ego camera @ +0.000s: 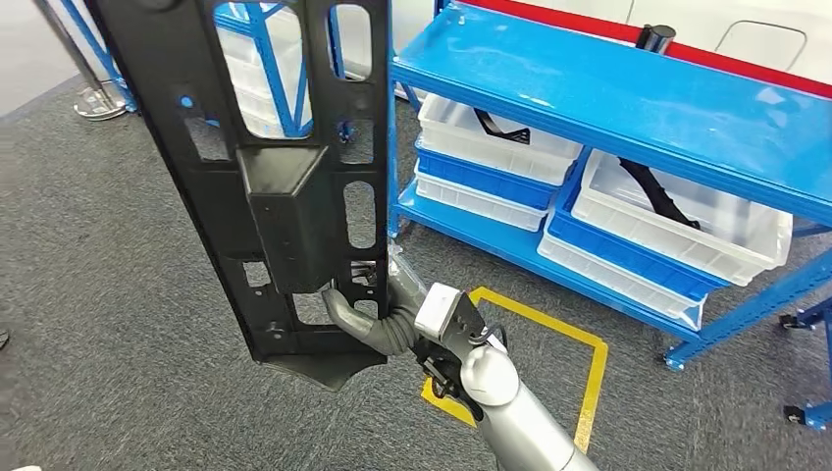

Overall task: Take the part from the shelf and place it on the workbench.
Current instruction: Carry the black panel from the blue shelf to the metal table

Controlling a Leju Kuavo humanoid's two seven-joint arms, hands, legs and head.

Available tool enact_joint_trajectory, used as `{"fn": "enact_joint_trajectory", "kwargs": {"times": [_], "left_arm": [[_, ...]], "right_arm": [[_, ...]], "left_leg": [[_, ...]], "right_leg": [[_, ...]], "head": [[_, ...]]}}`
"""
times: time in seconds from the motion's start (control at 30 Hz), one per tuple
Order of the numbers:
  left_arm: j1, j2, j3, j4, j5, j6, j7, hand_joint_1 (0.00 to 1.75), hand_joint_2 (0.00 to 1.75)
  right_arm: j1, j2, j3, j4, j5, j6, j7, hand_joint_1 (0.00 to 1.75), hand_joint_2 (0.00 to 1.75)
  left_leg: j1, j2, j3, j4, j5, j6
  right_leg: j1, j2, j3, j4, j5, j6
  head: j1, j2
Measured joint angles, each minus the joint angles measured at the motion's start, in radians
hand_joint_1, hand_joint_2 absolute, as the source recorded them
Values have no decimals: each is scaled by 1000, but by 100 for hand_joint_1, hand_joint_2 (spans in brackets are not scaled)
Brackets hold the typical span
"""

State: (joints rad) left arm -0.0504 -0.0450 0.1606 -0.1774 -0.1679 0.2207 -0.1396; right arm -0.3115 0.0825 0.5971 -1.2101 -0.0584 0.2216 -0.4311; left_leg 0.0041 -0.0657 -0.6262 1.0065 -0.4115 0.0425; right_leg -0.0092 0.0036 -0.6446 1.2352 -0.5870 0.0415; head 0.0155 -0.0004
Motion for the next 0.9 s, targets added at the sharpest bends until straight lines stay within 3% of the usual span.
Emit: {"fn": "enact_joint_trajectory", "kwargs": {"times": [0.03,0.1,0.17,0.23,0.3,0.37,0.43,0.47,0.5,0.57,0.63,0.73,0.8,0.87,0.9], "left_arm": [[0,0,0,0,0,0,0,0,175],[0,0,0,0,0,0,0,0,175],[2,0,0,0,0,0,0,0,175],[7,1,0,0,0,0,0,0,175],[8,1,0,1,0,-2,0,0,175],[5,0,-1,1,0,-5,0,0,175],[4,-1,-1,1,0,-8,-1,0,175],[5,-1,-1,1,-1,-8,-1,0,175],[5,-1,-1,1,-2,-9,-2,0,175],[3,-1,0,1,-7,-11,-5,0,175],[-1,-1,-1,0,-11,-12,-7,0,175],[1,0,-1,1,-12,-13,-9,0,175],[2,0,-1,1,-12,-13,-10,0,175],[-1,1,0,1,-13,-11,-10,0,175],[-2,1,0,1,-14,-10,-9,0,175]], "right_arm": [[0,0,0,0,0,0,0,175,175],[-1,-1,1,0,0,0,0,175,175],[-1,0,2,0,0,0,0,175,175],[-2,4,2,0,0,0,0,175,175],[-2,9,1,0,0,0,0,175,175],[0,10,2,0,1,0,-1,175,175],[4,10,2,0,2,1,0,175,175],[5,10,2,0,3,1,0,175,175],[5,10,3,0,4,1,0,175,175],[6,10,4,0,4,1,0,175,175],[4,8,4,-1,4,1,0,175,175],[4,7,5,-2,4,1,-1,175,175],[3,6,7,-6,4,1,-1,175,175],[6,1,8,-8,3,1,-2,175,175],[10,-2,9,-8,3,0,-2,175,175]], "left_leg": [[0,-14,0,2,1,-1],[-4,-38,-5,7,2,-8],[-4,-55,-11,8,7,-20],[-1,-58,-19,8,9,-32],[-1,-13,-44,55,-21,-42],[4,41,-102,180,-86,-53],[14,59,-151,286,-124,-63],[18,63,-149,288,-116,-67],[23,70,-127,248,-92,-70],[24,110,-48,110,-39,-72],[17,138,0,27,-19,-64],[9,110,1,14,-17,-38],[11,87,5,4,-10,-22],[12,62,5,-1,-5,-10],[12,47,4,-1,-4,-7]], "right_leg": [[-1,14,34,-74,32,6],[-3,44,87,-191,75,4],[-1,50,101,-221,84,-8],[-3,32,104,-225,92,-21],[-11,11,107,-231,98,-35],[-10,-14,107,-232,98,-45],[-7,-41,106,-232,97,-47],[-7,-53,106,-231,96,-46],[-8,-65,107,-231,94,-44],[-5,-85,111,-230,88,-36],[3,-104,114,-229,83,-25],[5,-129,118,-233,78,-8],[1,-93,103,-195,53,-4],[-3,-33,47,-75,0,-13],[-3,-17,8,-2,-25,-16]], "head": [[0,0],[0,0],[0,0],[-1,0],[-4,0],[-7,0],[-7,0],[-7,0],[-7,0],[-7,0],[-4,0],[0,0],[1,0],[2,0],[2,0]]}}
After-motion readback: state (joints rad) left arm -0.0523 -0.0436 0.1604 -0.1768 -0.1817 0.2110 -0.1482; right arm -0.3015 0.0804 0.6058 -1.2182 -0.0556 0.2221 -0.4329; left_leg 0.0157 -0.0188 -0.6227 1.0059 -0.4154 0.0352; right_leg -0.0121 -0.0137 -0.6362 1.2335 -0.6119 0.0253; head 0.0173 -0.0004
